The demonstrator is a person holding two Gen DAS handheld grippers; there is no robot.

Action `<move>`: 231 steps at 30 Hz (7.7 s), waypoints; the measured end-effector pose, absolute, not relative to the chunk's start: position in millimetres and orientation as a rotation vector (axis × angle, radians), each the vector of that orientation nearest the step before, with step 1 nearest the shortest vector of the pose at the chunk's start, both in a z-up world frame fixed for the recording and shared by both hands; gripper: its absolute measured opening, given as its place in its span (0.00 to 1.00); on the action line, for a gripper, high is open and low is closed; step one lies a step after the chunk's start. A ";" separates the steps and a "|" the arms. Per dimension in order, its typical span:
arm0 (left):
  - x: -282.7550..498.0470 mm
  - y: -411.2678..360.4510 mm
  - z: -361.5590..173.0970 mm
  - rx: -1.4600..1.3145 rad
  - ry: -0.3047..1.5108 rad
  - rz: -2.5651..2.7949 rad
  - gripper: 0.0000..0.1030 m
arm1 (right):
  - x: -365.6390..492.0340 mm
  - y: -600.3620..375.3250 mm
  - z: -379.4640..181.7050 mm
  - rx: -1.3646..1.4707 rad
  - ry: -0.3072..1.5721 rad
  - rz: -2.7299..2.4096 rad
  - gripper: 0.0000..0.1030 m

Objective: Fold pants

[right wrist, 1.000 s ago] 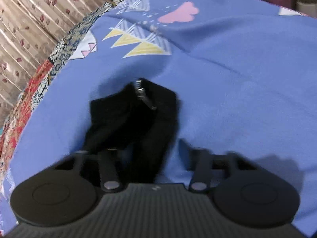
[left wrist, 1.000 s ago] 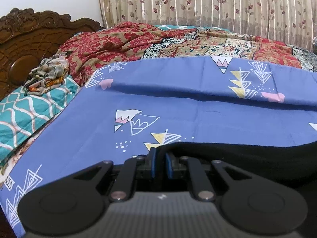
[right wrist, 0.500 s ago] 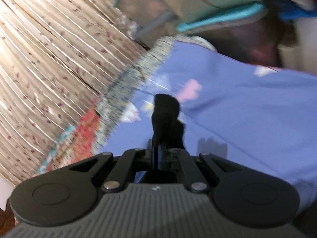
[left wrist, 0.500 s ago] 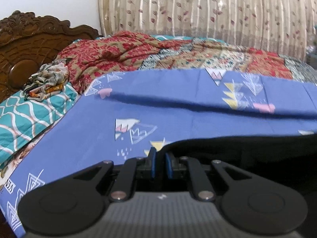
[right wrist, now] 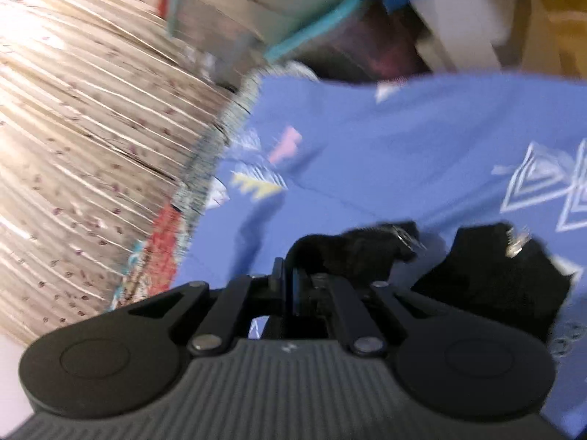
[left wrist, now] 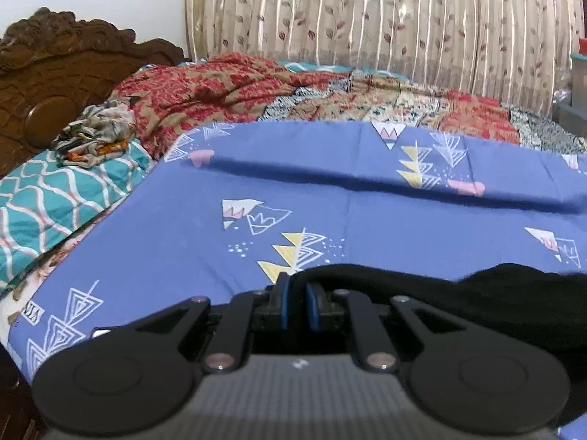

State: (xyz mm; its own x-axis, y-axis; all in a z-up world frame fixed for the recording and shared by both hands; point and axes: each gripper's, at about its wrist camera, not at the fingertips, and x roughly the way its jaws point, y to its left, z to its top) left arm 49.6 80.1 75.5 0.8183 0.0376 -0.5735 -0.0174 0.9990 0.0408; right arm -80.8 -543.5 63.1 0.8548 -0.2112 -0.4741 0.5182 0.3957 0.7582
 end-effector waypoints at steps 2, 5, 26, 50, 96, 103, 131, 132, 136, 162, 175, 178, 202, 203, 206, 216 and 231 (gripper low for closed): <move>39.3 86.9 73.0 0.033 0.618 0.028 0.10 | -107.4 -538.2 59.8 1.044 0.327 -0.482 0.06; 25.5 95.4 56.4 0.042 0.671 0.028 0.15 | -139.5 -533.6 24.4 1.020 0.411 -0.545 0.11; 45.0 209.8 21.5 -0.571 0.949 -0.136 0.68 | -171.5 -486.2 15.4 0.802 0.321 -0.927 0.34; 21.1 176.5 -17.0 -0.343 0.986 -0.016 0.33 | -44.8 -343.8 -1.4 0.568 0.692 -0.307 0.34; 105.1 46.4 51.7 0.017 0.839 0.009 0.53 | -107.4 -545.6 0.1 0.317 0.450 -0.705 0.19; 111.1 -4.8 39.4 0.042 0.857 -0.102 0.53 | -55.7 -568.9 -25.9 0.260 0.664 -0.849 0.46; 34.3 47.7 -19.8 0.029 0.860 -0.233 0.53 | 62.1 -236.5 -20.8 0.510 0.939 0.248 0.47; 34.4 48.3 -19.8 0.024 0.858 -0.235 0.53 | 65.8 -237.4 -23.0 0.520 0.951 0.248 0.47; 33.9 52.8 -20.0 0.001 0.855 -0.245 0.53 | 86.6 -236.3 -29.5 0.524 0.990 0.230 0.44; 52.4 96.4 14.2 -0.145 0.790 -0.187 0.55 | 167.5 -235.2 -37.0 0.186 0.948 0.044 0.26; 65.9 100.5 -10.9 -0.109 0.842 -0.137 0.55 | 57.7 -213.6 2.2 0.245 0.906 0.292 0.41; 55.5 95.1 -9.3 -0.088 0.833 -0.144 0.56 | 32.4 -197.9 2.7 0.244 0.930 0.400 0.41; 18.6 56.9 12.5 -0.070 0.812 -0.261 0.58 | -22.5 -181.8 -2.5 0.255 0.829 0.351 0.41; 18.0 51.3 9.0 -0.057 0.825 -0.269 0.58 | -20.6 -184.3 -4.5 0.263 0.828 0.339 0.41; 17.6 38.3 -8.4 -0.002 0.866 -0.261 0.58 | -16.7 -191.9 -15.1 0.289 0.865 0.296 0.41; 15.5 35.0 -13.9 0.041 0.892 -0.247 0.59 | -25.2 -206.8 -24.4 0.363 0.870 0.230 0.42; 16.9 14.1 -28.9 0.011 0.971 -0.304 0.65 | -27.6 -247.1 -54.5 0.497 0.898 0.044 0.42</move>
